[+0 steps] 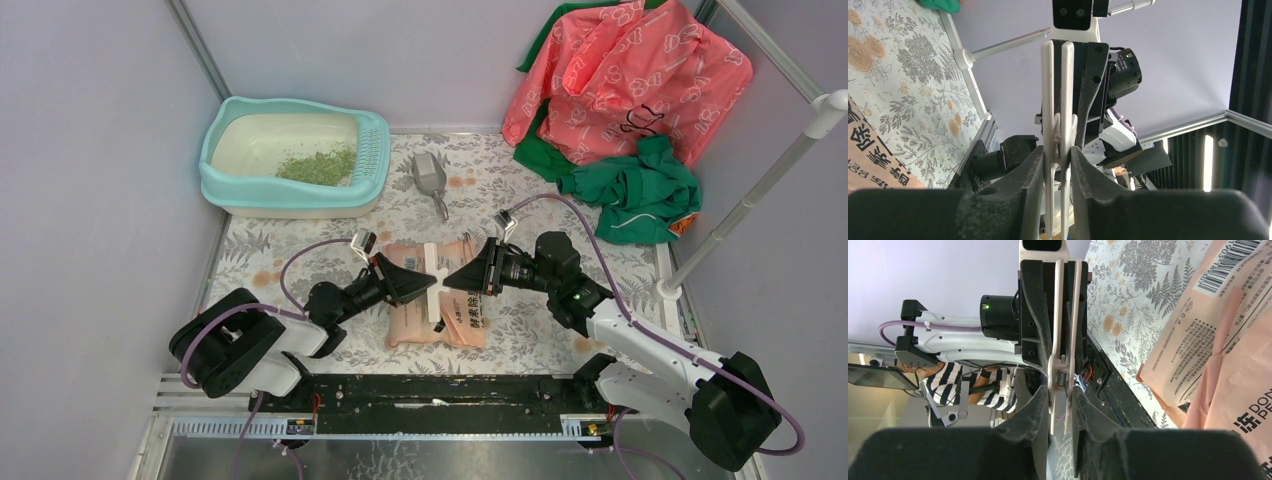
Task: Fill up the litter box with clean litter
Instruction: Pick up the clamp at the center of the board, then clamp the cat litter bag at the center of the board.
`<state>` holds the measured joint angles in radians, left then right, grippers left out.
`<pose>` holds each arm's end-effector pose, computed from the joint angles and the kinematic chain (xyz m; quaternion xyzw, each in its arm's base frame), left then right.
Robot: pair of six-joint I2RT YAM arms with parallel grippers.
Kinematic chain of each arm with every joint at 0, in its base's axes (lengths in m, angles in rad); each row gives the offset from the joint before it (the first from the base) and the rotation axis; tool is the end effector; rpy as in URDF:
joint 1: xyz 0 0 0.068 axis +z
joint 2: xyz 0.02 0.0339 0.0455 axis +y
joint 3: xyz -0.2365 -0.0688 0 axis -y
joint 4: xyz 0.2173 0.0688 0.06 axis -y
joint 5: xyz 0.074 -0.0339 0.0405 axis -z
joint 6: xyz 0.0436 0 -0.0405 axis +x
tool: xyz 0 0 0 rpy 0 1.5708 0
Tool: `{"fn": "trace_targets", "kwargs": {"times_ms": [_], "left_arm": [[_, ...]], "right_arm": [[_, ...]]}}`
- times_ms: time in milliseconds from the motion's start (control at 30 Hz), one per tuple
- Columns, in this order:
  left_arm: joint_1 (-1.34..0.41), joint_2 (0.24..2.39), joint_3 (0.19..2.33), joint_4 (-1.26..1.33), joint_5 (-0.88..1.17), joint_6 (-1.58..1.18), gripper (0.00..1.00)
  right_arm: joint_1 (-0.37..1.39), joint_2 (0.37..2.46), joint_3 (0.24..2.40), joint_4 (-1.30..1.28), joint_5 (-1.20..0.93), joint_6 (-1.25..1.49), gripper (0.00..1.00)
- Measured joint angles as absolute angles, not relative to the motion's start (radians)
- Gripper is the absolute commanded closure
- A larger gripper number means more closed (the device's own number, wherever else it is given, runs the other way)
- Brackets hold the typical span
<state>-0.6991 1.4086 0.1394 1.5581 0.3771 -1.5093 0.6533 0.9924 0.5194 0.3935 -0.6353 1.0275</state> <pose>0.1530 -0.1496 0.1899 -0.0934 0.5990 -0.7536 0.2541 0.1592 0.1544 0.2573 -0.0784 0.7251 0.6332 0.2591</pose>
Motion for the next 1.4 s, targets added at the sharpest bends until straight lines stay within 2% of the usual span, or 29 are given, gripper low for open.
{"fn": "trace_targets", "kwargs": {"times_ms": [167, 300, 433, 633, 767, 967, 1167, 1267, 1333, 1400], "left_arm": [[-0.699, 1.409, 0.137, 1.556, 0.375, -1.507, 0.43], [-0.699, 1.407, 0.135, 1.556, 0.374, -1.507, 0.37], [-0.693, 1.398, 0.133, 1.556, 0.376, -1.507, 0.36], [-0.633, 1.323, 0.104, 1.504, 0.393, -1.504, 0.42], [-0.627, 1.204, 0.121, 1.354, 0.403, -1.456, 0.44], [-0.702, 0.965, 0.326, 0.771, 0.325, -1.241, 0.44], [-0.898, 0.963, 0.582, 0.301, 0.113, -1.053, 0.45], [-0.963, 1.055, 0.653, 0.150, 0.031, -0.999, 0.55], [-0.985, 1.132, 0.693, 0.077, -0.003, -0.976, 0.67], [-1.002, 1.221, 0.739, 0.003, -0.040, -0.943, 0.71]], "right_arm": [[0.654, 0.993, 0.519, 0.373, -0.629, 1.019, 0.94], [0.654, 0.993, 0.521, 0.355, -0.628, 1.014, 0.97], [0.654, 0.993, 0.526, 0.324, -0.620, 1.000, 0.98], [0.645, 0.984, 0.616, 0.139, -0.573, 0.895, 1.00], [0.528, 0.965, 0.636, 0.036, -0.594, 0.825, 1.00], [0.302, 0.952, 0.636, -0.105, -0.617, 0.725, 1.00], [0.249, 0.973, 0.636, -0.204, -0.590, 0.630, 1.00], [0.220, 1.011, 0.634, -0.210, -0.582, 0.598, 1.00], [0.200, 1.030, 0.626, -0.210, -0.575, 0.582, 1.00], [0.181, 1.040, 0.611, -0.210, -0.569, 0.570, 1.00]]}}
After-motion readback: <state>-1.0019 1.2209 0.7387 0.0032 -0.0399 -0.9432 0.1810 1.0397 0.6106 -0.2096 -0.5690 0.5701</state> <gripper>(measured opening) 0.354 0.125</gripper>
